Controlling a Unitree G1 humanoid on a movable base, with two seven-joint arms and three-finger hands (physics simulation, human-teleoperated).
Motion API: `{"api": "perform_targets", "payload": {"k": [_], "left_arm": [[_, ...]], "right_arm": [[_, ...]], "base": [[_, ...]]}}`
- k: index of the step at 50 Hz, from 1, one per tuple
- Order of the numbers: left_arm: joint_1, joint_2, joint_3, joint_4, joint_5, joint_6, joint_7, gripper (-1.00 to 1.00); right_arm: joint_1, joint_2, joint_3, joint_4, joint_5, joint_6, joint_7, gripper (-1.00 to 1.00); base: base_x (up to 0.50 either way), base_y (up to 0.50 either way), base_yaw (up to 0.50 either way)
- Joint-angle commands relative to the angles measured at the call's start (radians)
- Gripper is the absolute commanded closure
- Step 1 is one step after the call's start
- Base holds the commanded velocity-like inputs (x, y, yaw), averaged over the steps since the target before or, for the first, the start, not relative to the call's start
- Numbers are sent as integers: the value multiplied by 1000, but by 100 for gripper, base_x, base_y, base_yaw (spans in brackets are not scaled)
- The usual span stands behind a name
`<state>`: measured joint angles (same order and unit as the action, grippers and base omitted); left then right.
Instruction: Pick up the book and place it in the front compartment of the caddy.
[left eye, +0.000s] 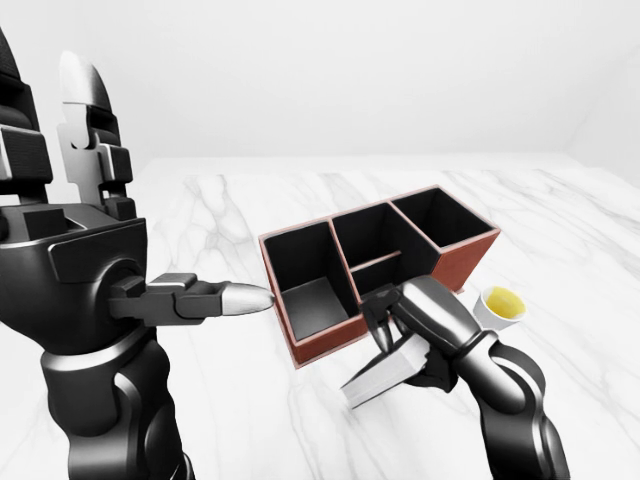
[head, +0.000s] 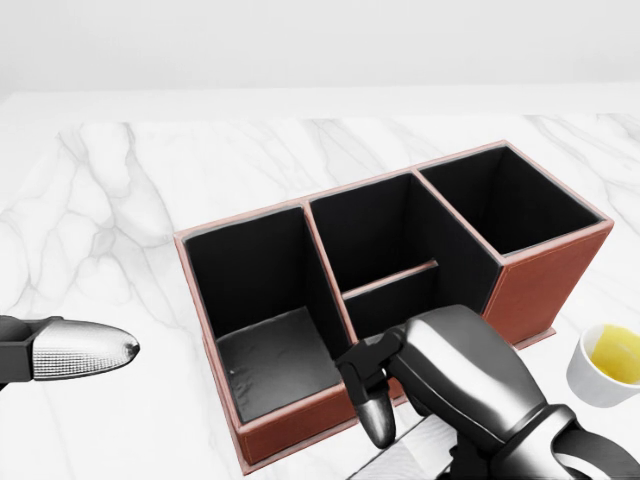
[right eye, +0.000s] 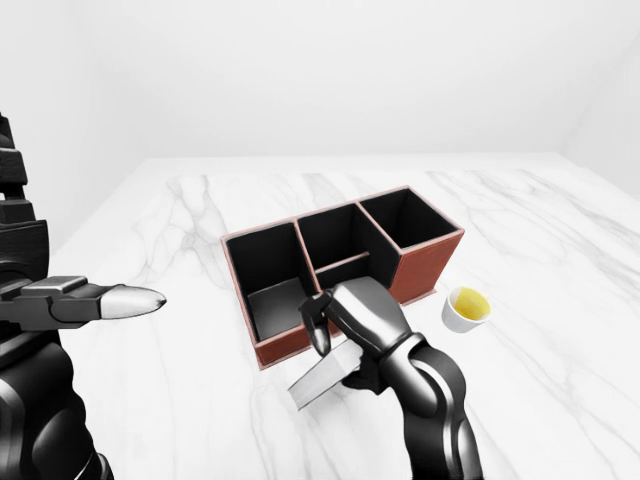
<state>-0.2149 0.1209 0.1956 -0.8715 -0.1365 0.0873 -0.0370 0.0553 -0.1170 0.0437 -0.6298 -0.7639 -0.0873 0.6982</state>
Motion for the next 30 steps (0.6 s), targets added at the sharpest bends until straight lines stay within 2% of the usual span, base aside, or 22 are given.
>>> {"api": "perform_targets", "payload": {"k": [1,11,30], "left_arm": [[-1,1,2,0,-1,0,1,-100],[-2,2,4,-1,-1,0,2,-100],[-8,4,4,-7,-4,0,4,-100]], "right_arm": [[-138,-4,-55,-74,100,0,0,100],[-197,-17,-67,-33,82,0,0,100],[-477,-59,-84,54,11,0,0,100]], "base": [[0,0,0],[0,0,0],[0,0,0]]}}
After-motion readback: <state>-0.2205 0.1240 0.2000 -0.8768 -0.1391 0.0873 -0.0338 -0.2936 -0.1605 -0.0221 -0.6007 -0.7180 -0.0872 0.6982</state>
